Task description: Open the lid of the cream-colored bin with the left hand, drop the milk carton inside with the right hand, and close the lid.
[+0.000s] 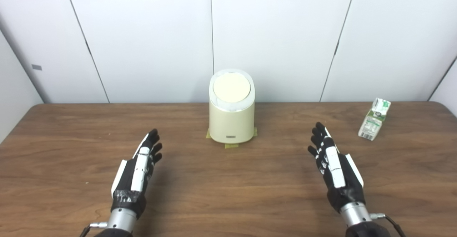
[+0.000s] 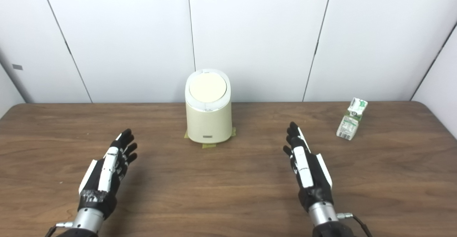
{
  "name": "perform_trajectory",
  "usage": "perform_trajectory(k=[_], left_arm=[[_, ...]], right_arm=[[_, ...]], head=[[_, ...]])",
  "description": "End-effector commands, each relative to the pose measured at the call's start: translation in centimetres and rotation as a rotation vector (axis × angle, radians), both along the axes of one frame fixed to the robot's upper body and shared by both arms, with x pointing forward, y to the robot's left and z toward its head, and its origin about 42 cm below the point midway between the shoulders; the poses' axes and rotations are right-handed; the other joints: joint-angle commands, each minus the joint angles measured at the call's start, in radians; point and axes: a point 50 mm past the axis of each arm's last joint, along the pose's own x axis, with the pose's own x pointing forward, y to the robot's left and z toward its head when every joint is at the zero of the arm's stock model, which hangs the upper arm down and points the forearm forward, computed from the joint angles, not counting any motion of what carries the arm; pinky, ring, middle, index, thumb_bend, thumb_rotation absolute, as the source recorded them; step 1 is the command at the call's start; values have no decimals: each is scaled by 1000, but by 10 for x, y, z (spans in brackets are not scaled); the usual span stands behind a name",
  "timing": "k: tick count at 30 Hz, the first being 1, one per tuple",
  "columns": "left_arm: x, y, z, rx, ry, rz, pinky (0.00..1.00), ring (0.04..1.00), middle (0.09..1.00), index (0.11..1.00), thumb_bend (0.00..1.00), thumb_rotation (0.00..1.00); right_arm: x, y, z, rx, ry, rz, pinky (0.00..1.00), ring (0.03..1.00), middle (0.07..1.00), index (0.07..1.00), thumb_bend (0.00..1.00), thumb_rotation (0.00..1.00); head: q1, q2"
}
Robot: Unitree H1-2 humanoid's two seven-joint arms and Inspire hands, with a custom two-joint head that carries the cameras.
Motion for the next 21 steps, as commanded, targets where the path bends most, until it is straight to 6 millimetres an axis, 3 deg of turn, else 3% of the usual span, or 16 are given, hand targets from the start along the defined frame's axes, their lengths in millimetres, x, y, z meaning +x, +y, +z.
perform_trajectory(k=[1, 17, 21], left_arm=[[7, -3, 20, 2, -78, -14, 955, 964, 979, 974, 339, 988], [7, -1, 20, 11, -78, -21, 951, 964, 981, 978, 348, 973], [9, -3, 26, 122, -82, -17, 938, 967, 977, 984, 422, 812]], right_arm=[[8, 3, 23, 15, -94, 20, 950, 979, 983, 970, 670, 949], [7, 4, 25, 7, -90, 21, 948, 977, 987, 976, 665, 970], [7, 2, 26, 4, -88, 17, 934, 974, 984, 975, 672, 968]], head=[[0, 1], [17, 4], [24, 3]])
